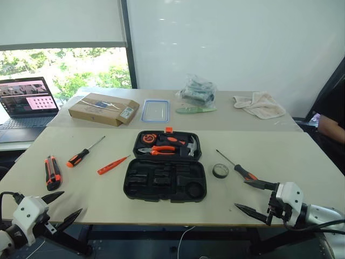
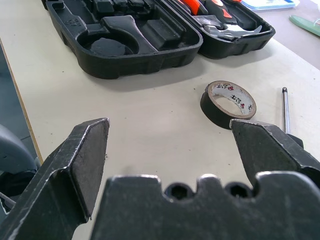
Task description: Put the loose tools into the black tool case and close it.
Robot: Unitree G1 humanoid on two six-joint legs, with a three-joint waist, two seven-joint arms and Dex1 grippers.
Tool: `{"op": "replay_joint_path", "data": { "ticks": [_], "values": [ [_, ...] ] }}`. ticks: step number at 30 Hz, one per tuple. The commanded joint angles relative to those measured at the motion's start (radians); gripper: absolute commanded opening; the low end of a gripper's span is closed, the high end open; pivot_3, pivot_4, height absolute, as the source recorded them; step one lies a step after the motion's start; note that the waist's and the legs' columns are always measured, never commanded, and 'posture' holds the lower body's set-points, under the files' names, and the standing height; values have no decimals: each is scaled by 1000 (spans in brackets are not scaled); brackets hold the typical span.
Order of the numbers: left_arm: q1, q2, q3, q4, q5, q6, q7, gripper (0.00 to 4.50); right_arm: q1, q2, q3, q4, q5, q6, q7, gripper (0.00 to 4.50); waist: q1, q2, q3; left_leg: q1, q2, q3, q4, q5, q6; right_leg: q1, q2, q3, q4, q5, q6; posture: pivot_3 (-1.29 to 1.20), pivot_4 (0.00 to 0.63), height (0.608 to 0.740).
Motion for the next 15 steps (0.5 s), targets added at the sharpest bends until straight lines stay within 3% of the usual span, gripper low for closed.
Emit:
{"op": "replay_joint_path", "data": {
  "ticks": [1,10,15],
  "values": [
    [-18,-10,45,-25,-52,49,44,4468,-28,14,10,-32,8,-12,-4,4500,0,0,0,0,0,0,0,0,0,0,0,0,0,0,0,0,150,740],
    [49,-138,266,-1,-220,243,236,4468,-166,180,43,-193,170,81,-94,4500,-8,-1,0,2,3,1,-1,0,-1,0,2,1,0,0,-1,0,150,740],
    [86,-124,291,-93,-357,523,299,4468,-183,240,68,-201,130,36,-123,4500,11,-5,-3,1,2,0,-1,0,-1,0,1,-1,1,0,-1,0,150,740]
  ]
}}
